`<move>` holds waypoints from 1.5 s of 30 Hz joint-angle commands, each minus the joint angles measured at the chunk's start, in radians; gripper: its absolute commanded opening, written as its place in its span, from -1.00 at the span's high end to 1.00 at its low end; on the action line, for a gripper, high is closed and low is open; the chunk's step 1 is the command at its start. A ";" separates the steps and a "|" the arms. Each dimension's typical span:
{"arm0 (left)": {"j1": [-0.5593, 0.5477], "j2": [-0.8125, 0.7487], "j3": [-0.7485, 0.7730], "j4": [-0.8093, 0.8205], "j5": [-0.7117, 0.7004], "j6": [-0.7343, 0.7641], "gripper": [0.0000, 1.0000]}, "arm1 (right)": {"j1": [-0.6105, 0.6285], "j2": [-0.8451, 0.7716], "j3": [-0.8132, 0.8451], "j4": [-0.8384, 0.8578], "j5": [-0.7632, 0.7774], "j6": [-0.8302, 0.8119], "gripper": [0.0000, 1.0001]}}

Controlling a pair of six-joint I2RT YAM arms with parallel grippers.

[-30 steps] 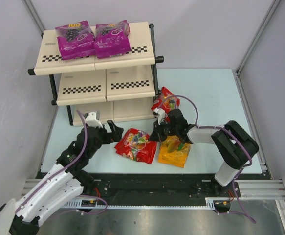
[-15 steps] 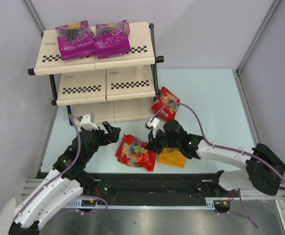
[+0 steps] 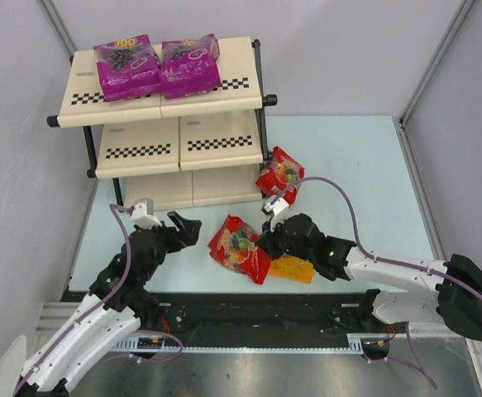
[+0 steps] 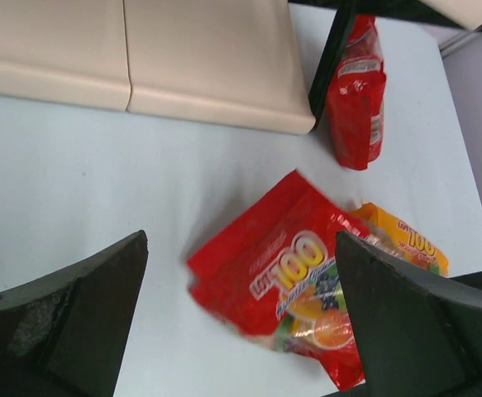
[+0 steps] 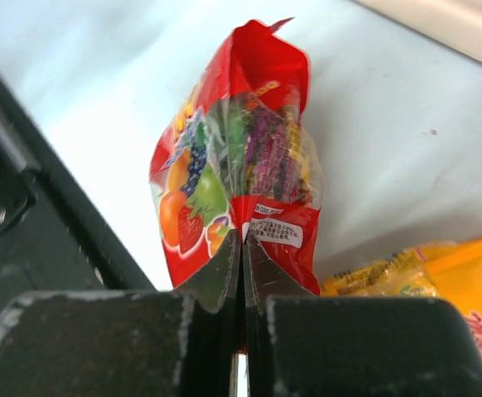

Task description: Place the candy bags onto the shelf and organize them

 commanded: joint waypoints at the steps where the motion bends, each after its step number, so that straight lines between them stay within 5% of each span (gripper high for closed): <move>1: -0.004 -0.012 -0.061 0.041 0.050 -0.092 -0.98 | 0.117 -0.011 0.003 0.131 0.335 0.237 1.00; 5: -0.004 -0.029 -0.080 0.028 0.051 -0.122 -0.98 | 0.247 0.067 0.003 0.071 0.636 0.518 1.00; 11: -0.004 -0.031 -0.067 -0.044 0.039 -0.124 -0.98 | 0.401 0.244 0.071 -0.036 0.731 0.882 0.96; 15: -0.004 -0.038 -0.072 -0.087 0.047 -0.142 -0.98 | 0.453 0.319 0.109 -0.044 0.745 0.907 -0.03; 21: -0.027 -0.009 -0.103 -0.093 0.094 -0.181 -0.95 | 0.478 0.203 0.107 -0.085 0.842 0.770 -0.45; 26: -0.173 -0.011 -0.103 -0.138 -0.008 -0.239 -0.95 | 0.456 0.138 0.081 -0.070 0.830 0.646 -0.46; 36: -0.507 0.069 -0.113 -0.178 -0.182 -0.481 -0.94 | 0.406 -0.006 0.033 -0.180 0.871 0.657 -0.44; 45: -0.717 0.337 -0.103 -0.063 -0.312 -0.670 -0.94 | 0.367 -0.156 -0.010 -0.268 0.900 0.657 -0.43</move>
